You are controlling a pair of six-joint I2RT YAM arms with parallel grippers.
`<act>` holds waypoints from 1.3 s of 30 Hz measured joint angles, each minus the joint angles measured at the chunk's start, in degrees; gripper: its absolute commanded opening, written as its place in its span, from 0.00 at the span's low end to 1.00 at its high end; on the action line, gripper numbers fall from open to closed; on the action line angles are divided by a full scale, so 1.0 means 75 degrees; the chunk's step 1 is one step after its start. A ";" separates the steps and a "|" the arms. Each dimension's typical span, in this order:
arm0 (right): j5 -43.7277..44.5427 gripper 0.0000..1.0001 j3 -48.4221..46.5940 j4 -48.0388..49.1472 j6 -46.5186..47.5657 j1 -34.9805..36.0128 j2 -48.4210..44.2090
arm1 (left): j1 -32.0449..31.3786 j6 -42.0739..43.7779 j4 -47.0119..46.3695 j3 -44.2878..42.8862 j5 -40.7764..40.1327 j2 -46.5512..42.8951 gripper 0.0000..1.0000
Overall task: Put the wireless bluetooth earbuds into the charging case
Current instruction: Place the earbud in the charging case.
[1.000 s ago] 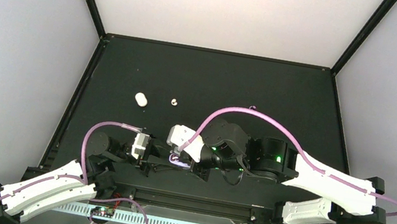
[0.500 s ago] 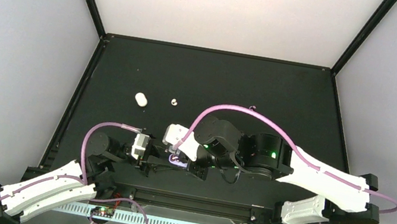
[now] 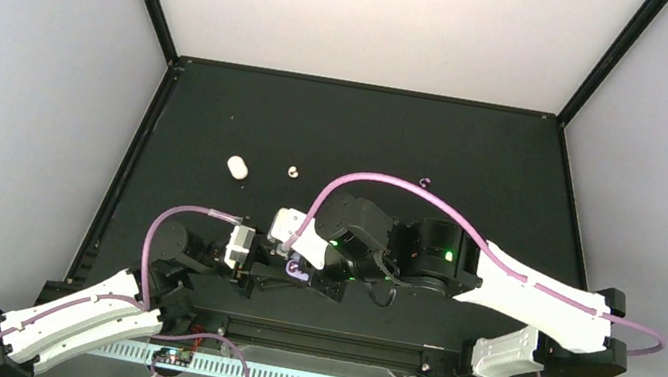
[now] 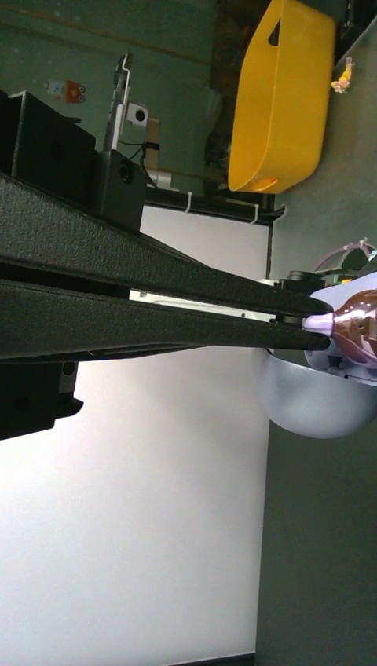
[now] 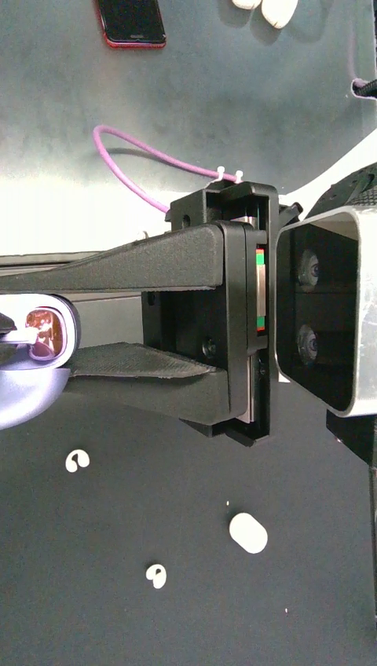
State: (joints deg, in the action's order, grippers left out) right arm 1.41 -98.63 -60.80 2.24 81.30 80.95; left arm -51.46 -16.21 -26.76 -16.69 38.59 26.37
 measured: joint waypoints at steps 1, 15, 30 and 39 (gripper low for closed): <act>-0.0003 0.01 -0.0020 0.0003 -0.0003 0.0000 0.0017 | 0.0000 0.0000 0.0000 0.0000 0.0000 0.0000 0.02; -0.0061 0.08 -0.0137 -0.0017 -0.0114 0.0000 0.0189 | -0.0003 0.0026 0.0041 0.0000 0.0000 0.0000 0.01; 0.0157 0.47 -0.0067 0.0930 -0.0769 -0.0323 -0.0935 | -0.0050 -0.0017 -0.0096 0.0000 -0.0458 -0.0023 0.02; 0.0580 0.44 0.4167 0.3856 -0.2597 -0.4902 -0.3893 | -0.0050 -0.0306 0.0154 0.0000 -0.1064 -0.0312 0.02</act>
State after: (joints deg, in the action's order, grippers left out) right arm 5.76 -67.37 -31.88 -17.23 44.53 51.75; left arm -51.83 -18.50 -25.61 -16.69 30.61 24.03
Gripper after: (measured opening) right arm 0.454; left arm 0.248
